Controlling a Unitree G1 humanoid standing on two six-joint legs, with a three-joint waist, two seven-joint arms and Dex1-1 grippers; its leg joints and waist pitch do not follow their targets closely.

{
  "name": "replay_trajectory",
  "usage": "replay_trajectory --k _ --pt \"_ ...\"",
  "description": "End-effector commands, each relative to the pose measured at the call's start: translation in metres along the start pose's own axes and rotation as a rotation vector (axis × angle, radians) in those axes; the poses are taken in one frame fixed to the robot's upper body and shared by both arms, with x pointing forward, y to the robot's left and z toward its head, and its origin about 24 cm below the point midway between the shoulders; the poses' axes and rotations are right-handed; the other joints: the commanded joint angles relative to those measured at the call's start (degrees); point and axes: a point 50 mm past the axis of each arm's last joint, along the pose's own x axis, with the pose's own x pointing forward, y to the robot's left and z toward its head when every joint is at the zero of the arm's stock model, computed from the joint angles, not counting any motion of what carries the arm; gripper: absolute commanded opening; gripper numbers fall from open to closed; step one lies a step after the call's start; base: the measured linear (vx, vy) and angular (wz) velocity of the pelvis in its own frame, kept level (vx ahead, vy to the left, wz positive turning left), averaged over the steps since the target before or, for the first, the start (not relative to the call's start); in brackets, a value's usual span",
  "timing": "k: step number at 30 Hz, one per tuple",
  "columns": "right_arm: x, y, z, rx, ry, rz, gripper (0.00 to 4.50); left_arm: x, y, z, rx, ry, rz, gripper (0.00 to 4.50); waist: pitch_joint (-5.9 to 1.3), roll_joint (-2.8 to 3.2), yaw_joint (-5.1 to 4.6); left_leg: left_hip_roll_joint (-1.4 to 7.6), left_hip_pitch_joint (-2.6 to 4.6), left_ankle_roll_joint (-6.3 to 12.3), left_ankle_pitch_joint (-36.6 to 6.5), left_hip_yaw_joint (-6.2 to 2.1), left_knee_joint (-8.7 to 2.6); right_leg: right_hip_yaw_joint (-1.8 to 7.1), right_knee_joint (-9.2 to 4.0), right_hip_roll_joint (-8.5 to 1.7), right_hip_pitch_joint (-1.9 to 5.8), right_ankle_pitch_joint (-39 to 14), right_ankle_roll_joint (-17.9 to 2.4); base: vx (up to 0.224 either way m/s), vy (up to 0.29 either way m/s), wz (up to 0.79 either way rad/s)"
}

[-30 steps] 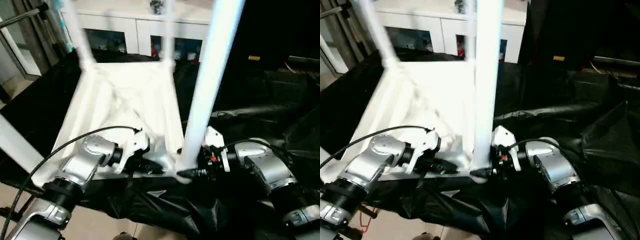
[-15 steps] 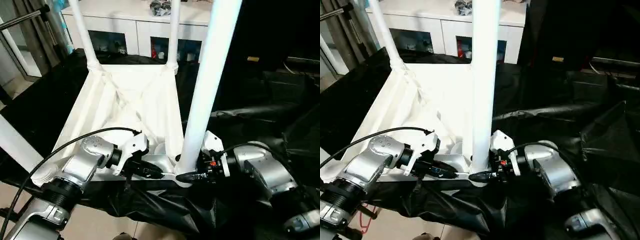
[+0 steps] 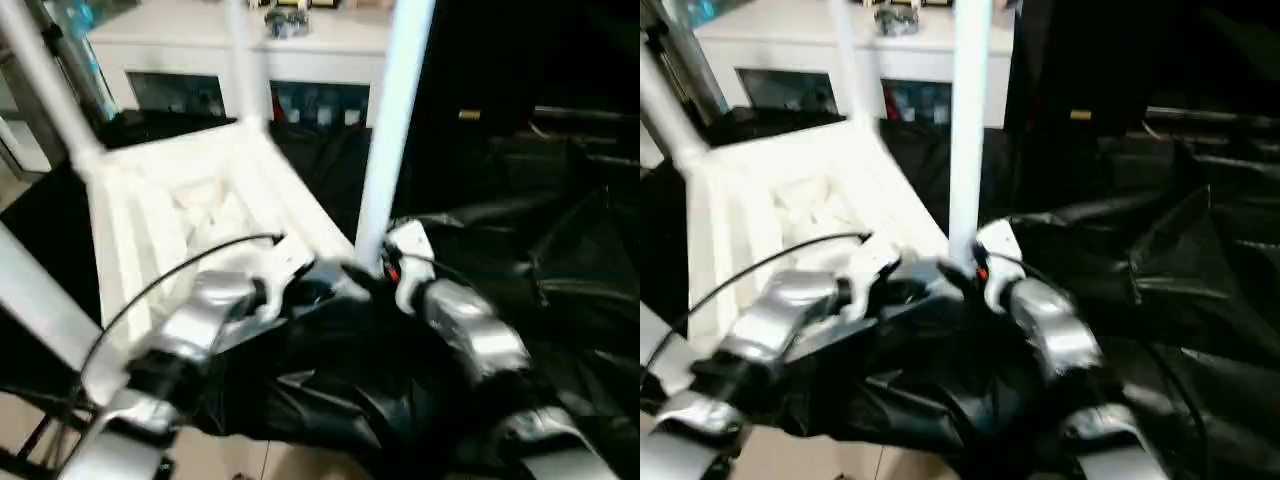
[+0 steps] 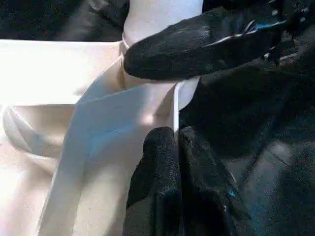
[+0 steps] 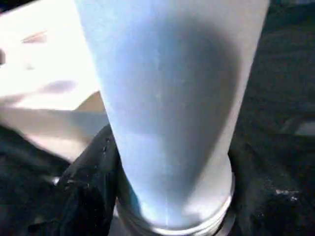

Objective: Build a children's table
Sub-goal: Rotate leg to tighten

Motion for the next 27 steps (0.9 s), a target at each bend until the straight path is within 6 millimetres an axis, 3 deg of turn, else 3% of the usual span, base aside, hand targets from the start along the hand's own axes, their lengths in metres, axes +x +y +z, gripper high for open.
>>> replay_trajectory --k 1,2,3,4,6,9,10,12,13,15,18,19,20,21,24,26,27 --pt "0.014 0.028 -0.013 -0.039 0.055 0.085 2.66 0.021 -0.019 0.021 0.035 -0.096 -0.082 0.0 -3.1 -0.25 0.29 0.17 0.51 -0.61 -20.66 0.1 -4.33 0.97 -5.22 -1.74 1.81 -22.78 -9.37 0.0 0.0 0.0" --pt "0.014 0.028 -0.013 -0.039 0.055 0.085 2.66 0.021 -0.019 0.021 0.035 -0.096 -0.082 0.0 -3.13 -0.29 0.33 0.15 0.52 -0.51 -20.61 0.13 -4.31 0.98 -5.22 -1.67 1.85 -22.37 -9.36 0.0 0.0 0.0" --pt "0.015 0.028 -0.011 -0.044 0.039 0.094 3.21 0.021 -0.021 0.021 0.041 -0.099 -0.093 0.0 -3.12 -0.33 0.32 0.14 0.52 -0.32 -20.55 0.17 -4.31 1.01 -5.19 -1.62 1.84 -21.95 -9.42 0.0 0.0 0.0" --pt "0.012 0.023 -0.006 -0.033 0.014 0.121 3.35 0.017 -0.024 0.02 0.061 -0.112 -0.154 0.0 -3.17 -0.19 0.37 0.19 0.38 0.09 -20.22 0.1 -4.38 1.0 -5.04 -1.63 2.03 -20.71 -9.76 0.0 0.0 0.0" --pt "0.009 0.02 -0.004 -0.038 0.012 0.142 3.35 0.014 -0.025 0.019 0.073 -0.114 -0.176 0.0 -3.31 -0.12 0.44 0.28 0.39 0.37 -19.62 0.12 -4.35 1.04 -4.89 -1.61 2.08 -18.86 -10.32 0.0 0.0 0.0" --pt "0.007 0.018 -0.001 -0.055 0.009 0.163 3.7 0.011 -0.026 0.018 0.086 -0.113 -0.199 0.0 -3.44 -0.05 0.56 0.33 0.29 1.09 -17.44 0.32 -4.17 1.07 -4.35 -1.48 2.32 -13.56 -12.09 0.0 0.0 0.0" --pt "-0.007 0.01 0.006 -0.123 0.005 0.283 3.7 0.0 -0.025 0.011 0.11 -0.09 -0.261 0.0 -3.51 0.5 0.7 0.31 0.28 1.16 -17.15 0.2 -4.2 1.0 -4.21 -1.51 2.51 -12.77 -12.28 0.0 0.0 0.0" --pt "-0.013 0.007 0.009 -0.148 0.006 0.335 3.7 -0.005 -0.024 0.009 0.113 -0.083 -0.283 0.0 -3.78 0.47 0.84 0.47 0.31 2.18 -15.6 0.29 -3.95 0.95 -3.87 -1.34 2.8 -8.22 -13.15 0.0 0.0 0.0" --pt "-0.023 0.004 0.011 -0.174 0.017 0.423 3.7 -0.01 -0.023 0.008 0.116 -0.081 -0.316 0.0 -3.88 0.62 0.99 0.52 0.38 2.87 -13.92 0.43 -3.7 0.88 -3.55 -1.2 2.83 -4.56 -14.53 0.0 0.0 0.0" --pt "-0.027 0.003 0.011 -0.185 0.025 0.459 3.7 -0.012 -0.023 0.008 0.117 -0.077 -0.329 0.0 -4.0 0.72 1.73 0.6 0.27 4.3 -10.84 0.61 -3.34 0.8 -2.97 -1.26 2.79 -0.28 -16.12 0.0 0.0 0.0" --pt "-0.044 0.0 0.008 -0.224 0.083 0.599 3.7 -0.02 -0.021 0.005 0.126 -0.048 -0.384 0.0 -3.87 0.55 2.47 0.79 0.44 4.82 -11.74 0.68 -3.3 0.73 -2.99 -1.3 2.82 -1.87 -16.35 0.0 0.0 0.0" --pt "-0.051 -0.002 0.007 -0.233 0.113 0.653 3.7 -0.024 -0.021 0.003 0.132 -0.031 -0.41 0.0 -3.8 0.14 2.57 0.79 0.37 5.0 -11.87 0.73 -3.35 0.74 -3.07 -1.24 2.86 -2.5 -16.22 0.0 0.0 0.0" --pt "-0.054 -0.002 0.006 -0.235 0.124 0.673 3.7 -0.025 -0.02 0.002 0.134 -0.024 -0.421 0.0 -3.74 0.44 3.04 0.92 0.49 4.81 -12.46 0.73 -3.39 0.81 -3.07 -1.38 2.69 -4.02 -16.08 0.0 0.0 0.0" --pt "-0.057 -0.003 0.006 -0.233 0.135 0.696 3.7 -0.028 -0.02 0.001 0.138 -0.014 -0.442 0.0 -3.65 0.08 3.13 0.86 0.48 4.81 -12.89 0.81 -3.4 0.86 -3.21 -1.35 2.63 -4.88 -15.86 0.0 0.0 0.0" --pt "-0.059 -0.003 0.007 -0.228 0.143 0.718 3.7 -0.031 -0.02 0.0 0.139 -0.004 -0.464 0.0 -3.35 0.16 3.24 0.95 0.5 3.19 -15.6 0.73 -3.77 1.01 -3.6 -1.65 2.39 -10.09 -14.98 0.0 0.0 0.0" --pt "-0.061 0.0 0.009 -0.225 0.158 0.761 3.44 -0.037 -0.02 -0.002 0.13 0.015 -0.507 0.0 -3.32 -0.3 3.15 0.92 0.47 2.33 -16.22 0.64 -3.94 1.08 -3.73 -1.68 2.43 -12.31 -14.05 0.0 0.0 0.0" --pt "-0.06 0.001 0.009 -0.228 0.163 0.773 3.35 -0.039 -0.02 -0.002 0.128 0.021 -0.516 0.0 -3.33 -0.17 3.14 0.93 0.43 2.25 -15.9 0.58 -3.99 1.09 -3.68 -1.7 2.44 -12.73 -13.68 0.0 0.0 0.0"
